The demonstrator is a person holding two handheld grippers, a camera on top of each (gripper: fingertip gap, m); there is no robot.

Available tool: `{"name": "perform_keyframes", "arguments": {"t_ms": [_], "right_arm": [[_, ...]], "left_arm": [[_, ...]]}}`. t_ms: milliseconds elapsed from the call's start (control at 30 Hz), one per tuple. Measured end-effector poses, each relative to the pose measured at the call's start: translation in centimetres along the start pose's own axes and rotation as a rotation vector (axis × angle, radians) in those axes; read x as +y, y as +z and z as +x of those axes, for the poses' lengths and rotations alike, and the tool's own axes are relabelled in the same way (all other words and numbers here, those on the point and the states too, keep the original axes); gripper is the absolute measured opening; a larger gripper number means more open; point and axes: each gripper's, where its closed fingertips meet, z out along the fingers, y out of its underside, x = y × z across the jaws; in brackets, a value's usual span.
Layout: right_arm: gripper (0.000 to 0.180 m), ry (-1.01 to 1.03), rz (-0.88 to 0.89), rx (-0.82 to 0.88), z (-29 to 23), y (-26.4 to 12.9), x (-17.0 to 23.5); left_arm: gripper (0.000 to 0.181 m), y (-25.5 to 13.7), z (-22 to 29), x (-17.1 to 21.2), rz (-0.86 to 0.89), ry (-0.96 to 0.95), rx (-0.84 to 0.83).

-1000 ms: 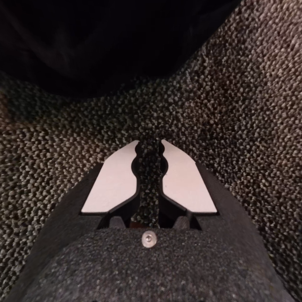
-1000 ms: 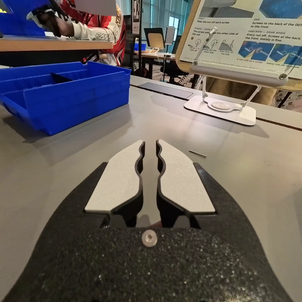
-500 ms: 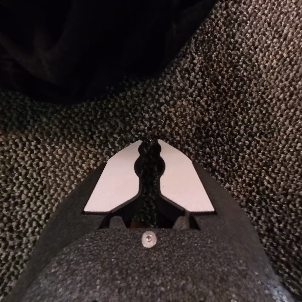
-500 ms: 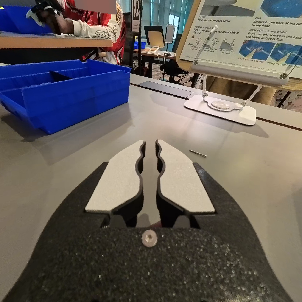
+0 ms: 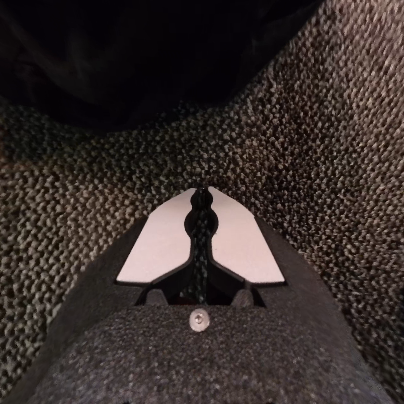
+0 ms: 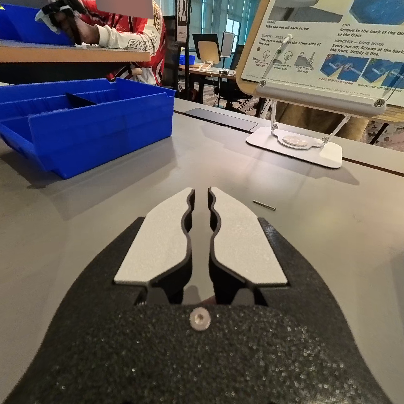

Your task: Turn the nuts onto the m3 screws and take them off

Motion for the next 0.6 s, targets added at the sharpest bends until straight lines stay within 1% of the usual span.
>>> {"name": "perform_keyframes", "arguments": {"t_ms": [33, 100, 200, 267, 333, 467, 600], "right_arm": [[0.011, 0.0, 0.001, 0.0, 0.0, 0.0, 0.0], [0.011, 0.002, 0.002, -0.003, 0.0, 0.0, 0.0], [0.011, 0.004, 0.008, -0.007, 0.0, -0.1, -0.1], [0.011, 0.001, 0.01, -0.012, -0.1, -0.1, -0.1], [0.011, -0.003, 0.017, -0.018, -0.2, -0.1, -0.2], [0.012, 0.013, 0.061, -0.032, -0.3, -0.5, -0.7], [0.013, 0.04, 0.138, -0.043, -0.2, -1.2, -1.5]], "left_arm": [[0.005, -0.5, -0.1, -0.1, 0.011, -0.013, -0.004], [0.005, -1.9, 0.0, 0.0, 0.038, -0.044, -0.01], [0.005, -5.0, -0.1, 0.6, 0.08, -0.069, -0.019], [0.005, -7.8, -0.4, 1.1, 0.101, -0.106, -0.016], [0.005, -11.5, -1.0, 1.4, 0.124, -0.137, -0.005], [0.005, -21.6, -3.9, 1.5, 0.179, -0.189, -0.014], [0.005, -33.5, -7.1, 2.3, 0.214, -0.211, -0.095]]}}
